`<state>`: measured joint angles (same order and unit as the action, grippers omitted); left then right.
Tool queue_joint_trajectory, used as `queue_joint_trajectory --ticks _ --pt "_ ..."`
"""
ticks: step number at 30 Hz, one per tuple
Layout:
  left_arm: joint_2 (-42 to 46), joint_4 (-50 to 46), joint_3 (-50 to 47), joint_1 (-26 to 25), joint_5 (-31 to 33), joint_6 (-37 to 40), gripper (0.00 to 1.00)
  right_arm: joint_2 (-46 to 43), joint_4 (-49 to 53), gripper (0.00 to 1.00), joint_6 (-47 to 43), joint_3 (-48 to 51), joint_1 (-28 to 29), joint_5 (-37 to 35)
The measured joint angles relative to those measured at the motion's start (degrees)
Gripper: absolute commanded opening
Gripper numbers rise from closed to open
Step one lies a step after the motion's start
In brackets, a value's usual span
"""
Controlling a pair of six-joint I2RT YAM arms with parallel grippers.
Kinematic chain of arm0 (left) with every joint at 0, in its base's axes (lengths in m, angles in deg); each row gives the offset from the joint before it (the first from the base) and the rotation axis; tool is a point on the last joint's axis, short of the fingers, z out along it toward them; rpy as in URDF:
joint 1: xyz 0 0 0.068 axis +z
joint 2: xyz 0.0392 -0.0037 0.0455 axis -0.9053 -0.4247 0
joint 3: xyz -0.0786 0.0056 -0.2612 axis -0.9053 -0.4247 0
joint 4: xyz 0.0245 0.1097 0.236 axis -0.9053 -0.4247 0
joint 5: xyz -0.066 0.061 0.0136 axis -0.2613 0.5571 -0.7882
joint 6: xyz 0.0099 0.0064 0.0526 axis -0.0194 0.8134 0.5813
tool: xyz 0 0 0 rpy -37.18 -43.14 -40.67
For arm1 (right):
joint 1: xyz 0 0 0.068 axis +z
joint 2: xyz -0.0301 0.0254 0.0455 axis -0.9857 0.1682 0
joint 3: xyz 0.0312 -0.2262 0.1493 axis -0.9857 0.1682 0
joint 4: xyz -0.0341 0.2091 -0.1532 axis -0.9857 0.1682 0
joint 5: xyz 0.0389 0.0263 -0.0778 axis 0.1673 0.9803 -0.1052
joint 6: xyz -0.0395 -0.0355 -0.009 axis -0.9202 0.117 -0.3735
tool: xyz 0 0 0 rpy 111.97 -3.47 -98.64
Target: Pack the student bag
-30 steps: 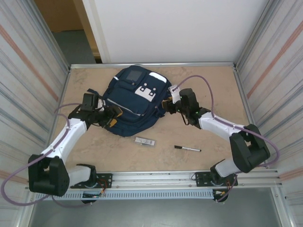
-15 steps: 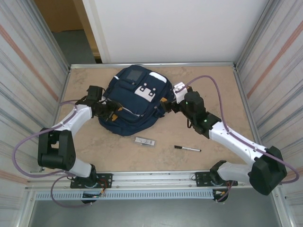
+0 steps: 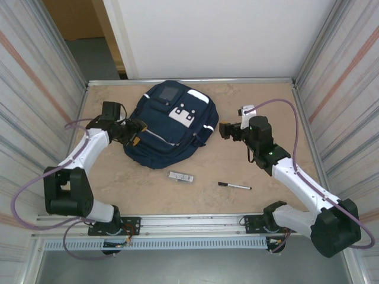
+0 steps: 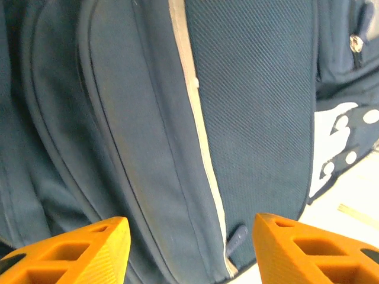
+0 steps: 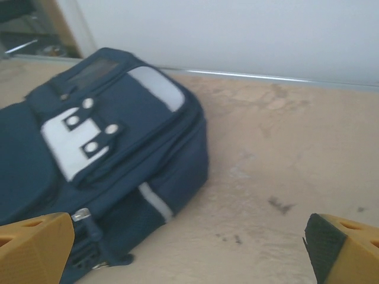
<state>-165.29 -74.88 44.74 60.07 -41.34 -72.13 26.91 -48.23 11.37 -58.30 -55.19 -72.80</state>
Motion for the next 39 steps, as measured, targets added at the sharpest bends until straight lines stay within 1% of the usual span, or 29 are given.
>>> queue_joint_trajectory --ticks 6,10,14,15,16,18,22,24,26,29,32,35,39 --pt "-7.43 2.62 0.02 -0.07 -2.27 0.74 0.58 1.09 0.26 1.00 -0.24 0.00 1.20 4.70" --pt "-9.35 3.82 -0.04 -0.07 -2.89 0.68 0.58 3.41 1.29 0.95 -1.73 -0.48 3.26 7.43" --pt "-9.33 5.84 -0.81 -0.07 -2.89 -0.55 0.41 7.28 2.54 0.91 -3.74 -1.92 5.11 9.49" --pt "-9.33 5.88 -0.87 -0.07 -2.89 -0.92 0.28 8.15 2.51 0.90 -4.48 -2.01 5.46 10.16" --pt "-9.18 6.21 -1.05 -0.04 -2.93 -1.51 0.17 9.22 2.58 0.89 -5.16 -2.21 5.75 11.21" --pt "-7.76 7.63 -2.54 -0.04 -2.84 -2.67 0.00 11.91 2.71 0.89 -7.04 -3.15 6.14 14.34" --pt "-2.75 9.27 -4.33 -1.62 -2.60 -4.70 0.00 14.91 2.78 0.95 -12.22 -4.61 6.14 21.97" --pt "-0.13 9.07 -4.31 -3.13 -2.62 -5.16 0.00 15.72 2.21 0.97 -16.55 -5.07 6.05 25.62" --pt "1.33 8.59 -4.31 -4.20 -2.97 -6.05 0.00 17.77 2.01 0.97 -21.66 -6.38 5.88 28.96" --pt "1.81 7.98 -4.31 -4.72 -4.09 -7.43 0.00 22.01 0.15 0.95 -28.98 -7.54 5.42 33.33" --pt "1.90 7.21 -4.31 -4.70 -4.66 -8.24 0.00 25.90 -1.68 0.91 -33.73 -7.54 4.50 35.56" --pt "2.38 7.08 -4.31 -4.70 -4.96 -8.96 0.00 28.33 -2.27 0.90 -36.22 -7.50 3.37 38.14" --pt "2.54 6.91 -4.31 -4.72 -6.14 -10.03 0.00 28.96 -5.53 0.80 -37.92 -6.97 2.69 40.04"
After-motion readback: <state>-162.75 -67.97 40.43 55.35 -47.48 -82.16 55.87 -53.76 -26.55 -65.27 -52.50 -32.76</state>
